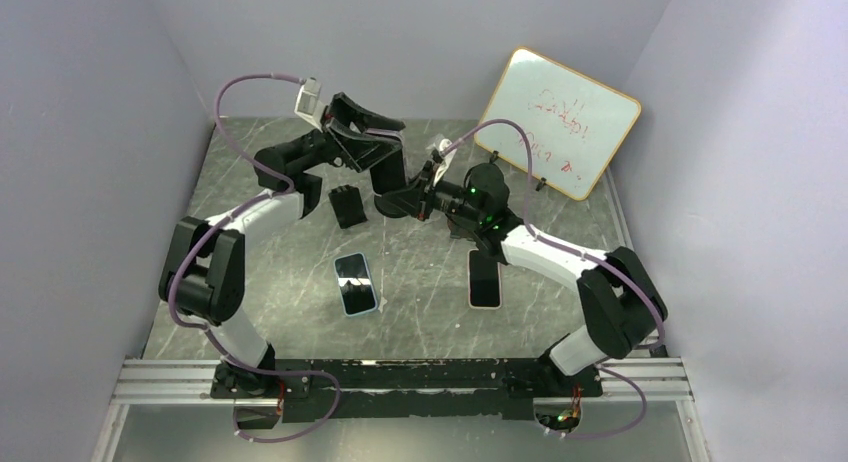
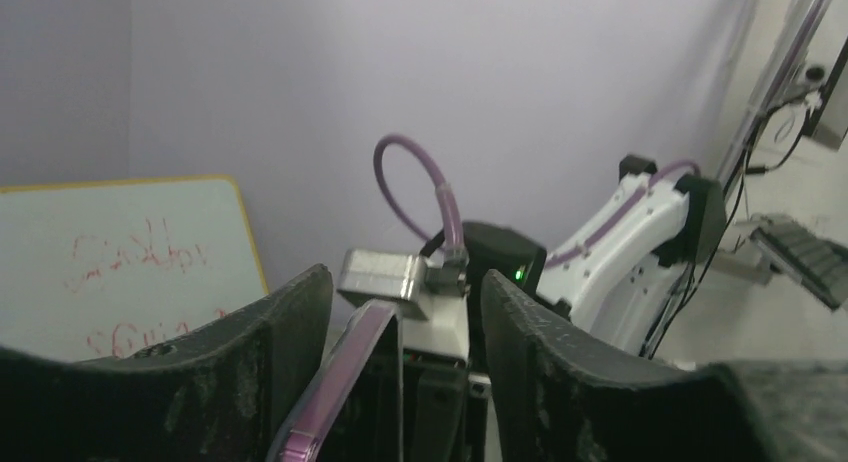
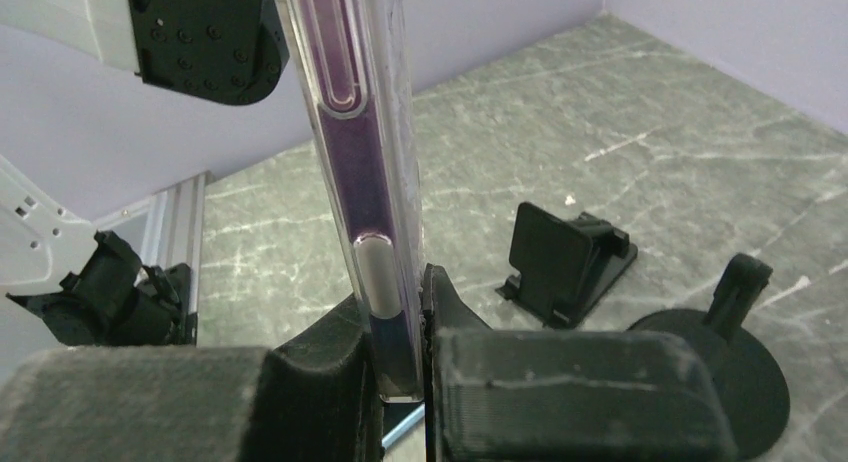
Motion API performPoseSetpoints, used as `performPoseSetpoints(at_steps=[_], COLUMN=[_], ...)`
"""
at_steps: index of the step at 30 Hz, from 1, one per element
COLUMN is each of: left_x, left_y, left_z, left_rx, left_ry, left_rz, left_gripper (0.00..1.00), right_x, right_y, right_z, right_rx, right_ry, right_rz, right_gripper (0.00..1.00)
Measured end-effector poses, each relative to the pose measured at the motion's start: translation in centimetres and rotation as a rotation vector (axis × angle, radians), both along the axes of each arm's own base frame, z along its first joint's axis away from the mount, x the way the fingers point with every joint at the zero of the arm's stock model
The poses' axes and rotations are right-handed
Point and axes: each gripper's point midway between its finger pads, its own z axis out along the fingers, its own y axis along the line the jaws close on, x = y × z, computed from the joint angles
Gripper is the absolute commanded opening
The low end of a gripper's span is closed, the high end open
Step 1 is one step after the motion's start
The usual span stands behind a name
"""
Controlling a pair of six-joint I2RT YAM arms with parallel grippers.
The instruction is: Place the phone on the phone stand
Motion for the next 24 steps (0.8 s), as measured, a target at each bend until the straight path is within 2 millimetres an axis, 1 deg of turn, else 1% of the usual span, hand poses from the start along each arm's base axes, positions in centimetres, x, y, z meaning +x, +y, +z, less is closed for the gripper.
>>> performPoseSetpoints(at_steps=[4,5,7,8,10,11,14,17,18,20,21,22,23,24], left_x=[0.2,0.1,0.2,0.3,0.4,0.3,-0.7,-0.8,-0.8,-0.8,-0.9,-0.7,-0.4,0.2], left_y=[0.3,0.4,0.5,0.6,0.7,0.8,0.6,0.6,0.7,0.7,0.8,0.8,0.9,1.0], left_z=[-2.0,-2.3,-2.8,-3.0,-3.4,-3.6,-3.8,-3.9,-3.9,-3.9,-3.9,-4.1,-4.4,-4.8], left_rx=[0.083,0.098,0.126,0.133,0.149,0.165,0.198,0.202,0.202,0.196,0.190,0.186,0.186,0.180], left_ry=[-0.035,-0.054,-0.107,-0.132,-0.169,-0.178,-0.184,-0.188,-0.187,-0.190,-0.187,-0.177,-0.160,-0.122], left_rz=[-0.021,-0.020,-0.008,0.006,0.035,0.034,-0.007,-0.011,-0.011,-0.015,-0.020,-0.022,-0.022,-0.016], left_gripper=[0.57,0.55,0.41,0.31,0.07,0.05,0.05,0.05,0.05,0.05,0.05,0.05,0.05,0.05], right_x=[-0.4,-0.5,-0.7,-0.9,-1.3,-1.6,-1.8,-1.8,-1.8,-1.7,-1.6,-1.2,-0.6,0.0], right_y=[-0.5,-0.6,-0.7,-0.8,-0.8,-0.8,-1.1,-1.2,-1.2,-1.3,-1.3,-1.5,-1.8,-2.2], right_z=[-0.9,-1.0,-1.0,-1.0,-1.1,-1.2,-1.7,-1.6,-1.7,-1.7,-1.7,-1.7,-1.5,-1.0], right_rx=[-0.060,-0.071,-0.094,-0.106,-0.125,-0.131,-0.149,-0.161,-0.166,-0.172,-0.172,-0.171,-0.160,-0.139], right_ry=[0.034,0.039,0.046,0.049,0.051,0.058,0.058,0.055,0.058,0.056,0.060,0.073,0.077,0.072], right_rz=[-0.002,-0.001,0.004,0.012,0.031,0.044,0.068,0.077,0.077,0.069,0.061,0.032,0.001,-0.033], right_gripper=[0.00,0.00,0.00,0.00,0.00,0.00,0.00,0.00,0.03,0.48,0.67,0.77,0.85,0.87])
